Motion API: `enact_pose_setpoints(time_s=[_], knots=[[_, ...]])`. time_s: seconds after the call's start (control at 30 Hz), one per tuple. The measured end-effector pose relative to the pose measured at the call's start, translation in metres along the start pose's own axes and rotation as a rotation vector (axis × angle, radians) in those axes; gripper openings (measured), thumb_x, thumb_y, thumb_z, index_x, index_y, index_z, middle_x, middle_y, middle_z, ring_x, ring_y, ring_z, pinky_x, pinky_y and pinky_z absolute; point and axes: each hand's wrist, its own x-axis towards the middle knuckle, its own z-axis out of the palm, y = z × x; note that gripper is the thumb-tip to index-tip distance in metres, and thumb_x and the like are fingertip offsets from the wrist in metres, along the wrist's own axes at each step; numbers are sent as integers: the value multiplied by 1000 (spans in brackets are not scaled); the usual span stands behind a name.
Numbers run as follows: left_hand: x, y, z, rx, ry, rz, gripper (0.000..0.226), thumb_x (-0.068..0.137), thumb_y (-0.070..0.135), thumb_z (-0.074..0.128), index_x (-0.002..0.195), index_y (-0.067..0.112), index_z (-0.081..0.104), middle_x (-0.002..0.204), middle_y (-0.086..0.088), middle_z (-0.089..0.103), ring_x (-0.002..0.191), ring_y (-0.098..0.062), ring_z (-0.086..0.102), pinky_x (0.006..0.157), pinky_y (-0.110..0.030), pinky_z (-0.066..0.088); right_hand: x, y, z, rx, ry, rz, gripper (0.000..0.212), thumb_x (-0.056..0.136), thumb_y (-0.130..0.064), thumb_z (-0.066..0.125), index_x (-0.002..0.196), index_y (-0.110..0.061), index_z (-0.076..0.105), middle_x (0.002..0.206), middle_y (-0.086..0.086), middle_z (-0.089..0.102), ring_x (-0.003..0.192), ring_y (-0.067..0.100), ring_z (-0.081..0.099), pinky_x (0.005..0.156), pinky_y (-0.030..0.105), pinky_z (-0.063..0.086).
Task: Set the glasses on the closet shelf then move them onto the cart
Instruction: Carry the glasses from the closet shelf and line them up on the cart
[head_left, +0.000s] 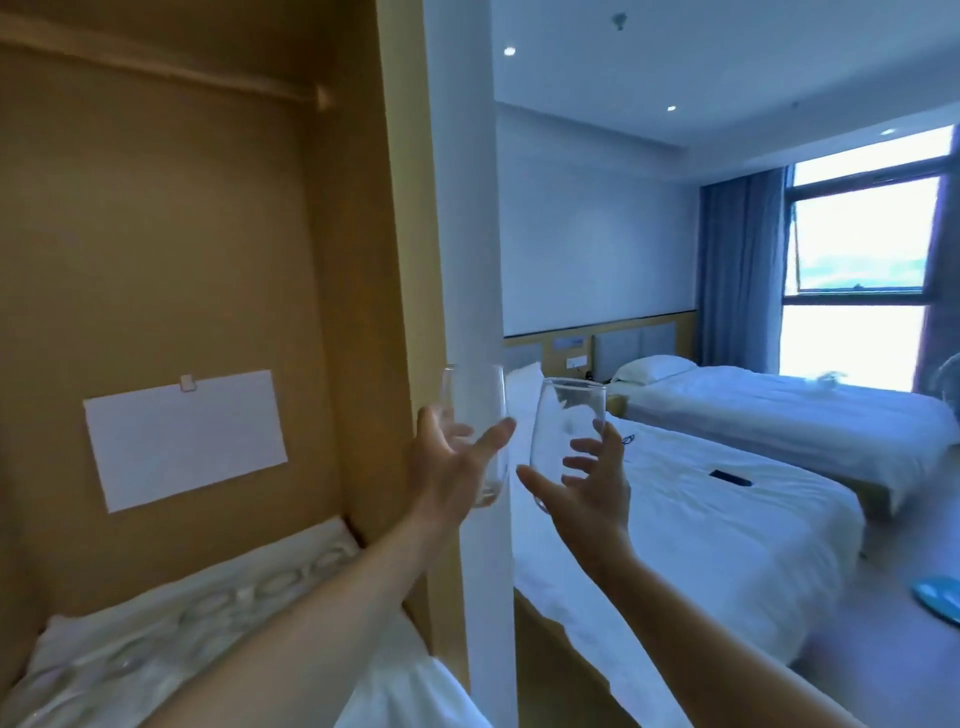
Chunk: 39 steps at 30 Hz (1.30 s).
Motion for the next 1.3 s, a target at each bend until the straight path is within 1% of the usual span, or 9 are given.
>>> enact_pose_setpoints(time_s=[0.07, 0.2, 0.33, 0.43, 0.63, 0.9, 1.03, 1.17, 1.3], knots=[[-1, 1, 36, 47, -15, 7, 91, 61, 77, 72, 134, 30, 43, 114, 7, 62, 97, -18, 66, 85, -41, 60, 14, 15, -31, -48, 25, -16, 101, 64, -35, 95, 143, -28, 32, 115, -8, 54, 99, 10, 61, 86, 31, 58], [-3, -2, 107, 71, -51, 33, 68, 77, 62, 77, 128, 31, 45, 110, 10, 62, 94, -9, 63, 88, -36, 59, 39, 41, -87, -109, 78, -25, 101, 65, -31, 95, 144, -23, 33, 121, -3, 54, 102, 17, 61, 88, 33, 58], [-3, -1, 178, 36, -124, 29, 76, 65, 74, 72, 124, 35, 43, 109, 9, 61, 96, -13, 63, 89, -39, 60, 64, 70, -147, -160, 135, -27, 101, 64, -30, 96, 143, -24, 34, 118, -3, 56, 99, 16, 62, 81, 27, 57], [-5, 2, 227, 5, -171, 22, 74, 63, 72, 71, 120, 35, 44, 105, 9, 61, 96, -15, 65, 89, -43, 60, 82, 88, -190, -197, 171, -14, 101, 62, -30, 96, 142, -24, 35, 115, -3, 57, 97, 15, 62, 77, 26, 56], [-16, 5, 314, -40, -260, 2, 76, 60, 71, 72, 119, 33, 45, 108, 5, 63, 97, -17, 66, 88, -46, 60, 104, 118, -266, -250, 222, 11, 101, 62, -35, 95, 143, -25, 35, 116, -6, 56, 98, 11, 61, 81, 32, 59], [-27, -2, 404, -74, -404, -12, 79, 59, 70, 75, 121, 31, 46, 111, 1, 65, 96, -16, 66, 88, -47, 59, 120, 151, -341, -294, 331, 110, 105, 62, -41, 95, 145, -23, 34, 119, -4, 55, 99, 14, 62, 72, 13, 47], [-23, -9, 444, -103, -486, -16, 78, 59, 69, 76, 120, 31, 44, 105, 7, 63, 96, -13, 65, 91, -48, 58, 129, 165, -367, -339, 381, 153, 108, 62, -39, 96, 147, -21, 33, 120, -2, 56, 101, 17, 61, 79, 21, 49], [-13, -19, 491, -152, -570, -34, 82, 56, 71, 76, 121, 32, 45, 110, 4, 64, 102, -18, 65, 93, -48, 58, 143, 182, -389, -365, 459, 185, 105, 63, -37, 95, 146, -20, 34, 120, -1, 56, 101, 16, 60, 79, 17, 47], [0, -28, 535, -199, -644, -40, 87, 57, 68, 78, 126, 26, 47, 114, -1, 64, 103, -20, 66, 91, -49, 58, 160, 203, -404, -395, 549, 224, 106, 62, -42, 95, 146, -23, 33, 121, 0, 57, 104, 15, 61, 91, 37, 56]])
